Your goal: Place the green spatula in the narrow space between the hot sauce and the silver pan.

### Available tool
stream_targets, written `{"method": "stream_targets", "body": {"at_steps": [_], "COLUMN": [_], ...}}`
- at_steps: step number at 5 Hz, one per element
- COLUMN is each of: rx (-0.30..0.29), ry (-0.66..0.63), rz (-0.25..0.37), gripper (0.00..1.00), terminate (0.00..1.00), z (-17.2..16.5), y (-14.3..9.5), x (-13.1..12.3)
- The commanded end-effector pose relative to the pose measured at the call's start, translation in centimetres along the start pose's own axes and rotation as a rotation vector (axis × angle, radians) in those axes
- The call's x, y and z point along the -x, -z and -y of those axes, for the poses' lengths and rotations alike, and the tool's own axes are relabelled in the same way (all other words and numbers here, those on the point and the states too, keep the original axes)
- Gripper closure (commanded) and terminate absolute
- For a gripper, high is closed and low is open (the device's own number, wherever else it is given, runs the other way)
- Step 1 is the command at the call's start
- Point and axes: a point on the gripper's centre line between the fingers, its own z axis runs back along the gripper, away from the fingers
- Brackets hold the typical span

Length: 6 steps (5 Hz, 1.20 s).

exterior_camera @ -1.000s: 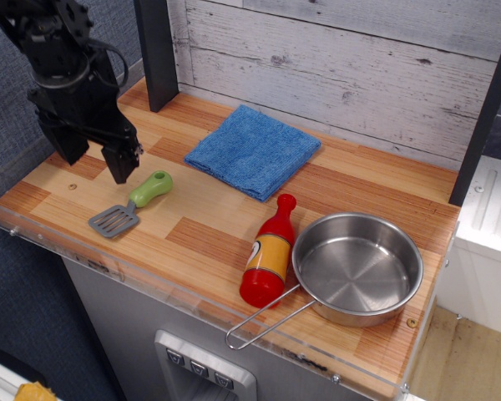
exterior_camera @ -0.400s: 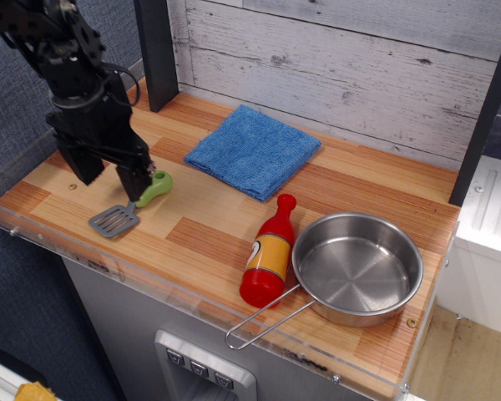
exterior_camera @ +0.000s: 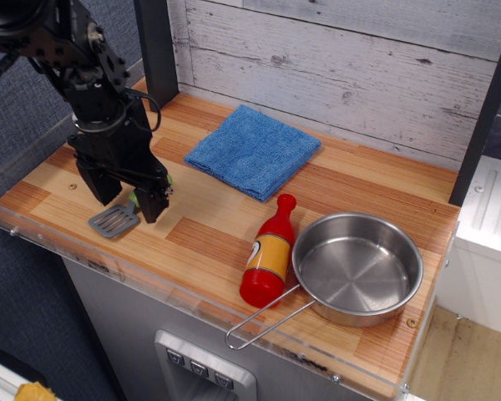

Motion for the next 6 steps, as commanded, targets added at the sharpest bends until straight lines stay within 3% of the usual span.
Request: {"method": "stream_targets", "body": {"at_steps": [1,2,3,6], "rx": [-0.001,-0.009,-0.022,-0.036], "ry": [0.005,-0.018,-0.043,-0.024], "rz": [-0.007,0.0,0.01,0.016], "gripper": [0.0,0.0,1.0,1.0], "terminate": [0.0,0.0,0.0,0.0], "z": [0.2,-0.8,-1.5,-1.3], "y": [0.7,0.5,0.4,0.2], "x": [-0.1,-0.7,-0.7,-0.1]}}
